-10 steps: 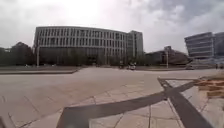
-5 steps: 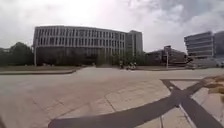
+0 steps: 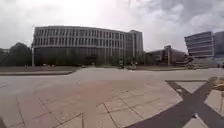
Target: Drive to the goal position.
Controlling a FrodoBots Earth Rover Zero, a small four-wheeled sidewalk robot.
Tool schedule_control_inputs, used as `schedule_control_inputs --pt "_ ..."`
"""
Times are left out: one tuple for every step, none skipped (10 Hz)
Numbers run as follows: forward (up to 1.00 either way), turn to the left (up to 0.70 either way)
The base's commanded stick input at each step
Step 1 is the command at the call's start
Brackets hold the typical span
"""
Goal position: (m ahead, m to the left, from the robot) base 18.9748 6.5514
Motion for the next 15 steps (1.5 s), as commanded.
schedule_control_inputs --pt "0.7 0.0" --pt "0.7 0.0" --pt "0.7 0.0" --pt "0.7 0.0" --pt "0.7 0.0" --pt "0.7 0.0" --pt "0.7 0.0" --pt "0.7 0.0" --pt "0.7 0.0" --pt "0.7 0.0" --pt "0.7 0.0" --pt "0.7 0.0" --pt "0.7 0.0" --pt "0.7 0.0" --pt "0.7 0.0"
